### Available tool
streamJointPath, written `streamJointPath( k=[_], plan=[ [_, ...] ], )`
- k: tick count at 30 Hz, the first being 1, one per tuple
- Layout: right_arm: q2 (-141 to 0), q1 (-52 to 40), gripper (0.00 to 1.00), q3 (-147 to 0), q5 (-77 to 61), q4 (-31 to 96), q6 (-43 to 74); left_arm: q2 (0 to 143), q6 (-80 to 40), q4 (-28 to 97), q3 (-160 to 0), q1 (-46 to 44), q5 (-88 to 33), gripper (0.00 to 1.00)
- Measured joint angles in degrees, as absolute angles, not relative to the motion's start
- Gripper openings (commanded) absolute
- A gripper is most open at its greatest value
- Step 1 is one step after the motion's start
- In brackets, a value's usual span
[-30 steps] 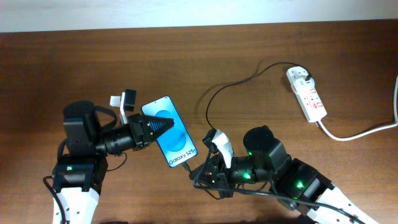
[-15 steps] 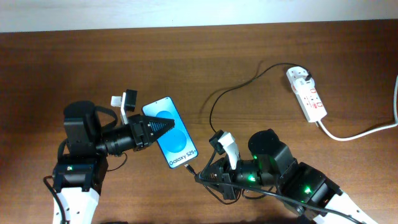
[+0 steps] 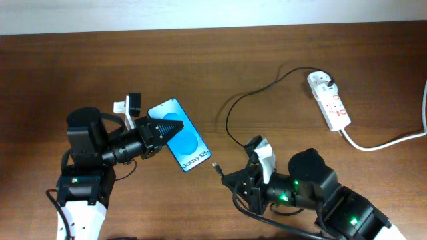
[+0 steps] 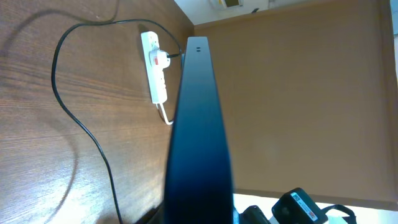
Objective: Plug charger to phone and switch on socket
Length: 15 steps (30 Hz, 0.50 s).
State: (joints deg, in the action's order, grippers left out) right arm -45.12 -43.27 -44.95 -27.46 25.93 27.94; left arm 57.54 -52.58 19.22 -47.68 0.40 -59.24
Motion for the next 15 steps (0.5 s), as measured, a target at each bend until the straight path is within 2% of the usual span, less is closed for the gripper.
streamJointPath(
  k=[6, 15],
  plan=[
    [-51.48, -43.27, 0.04, -44.93, -34.70, 23.35, 27.81, 57.54, -53.01, 19.22, -47.68, 0.40, -59.07, 0.00],
    [-50.96, -43.27, 0.04, -44.93, -37.63, 21.37, 26.74, 57.54, -53.01, 19.22, -47.68, 0.40, -59.07, 0.00]
  ],
)
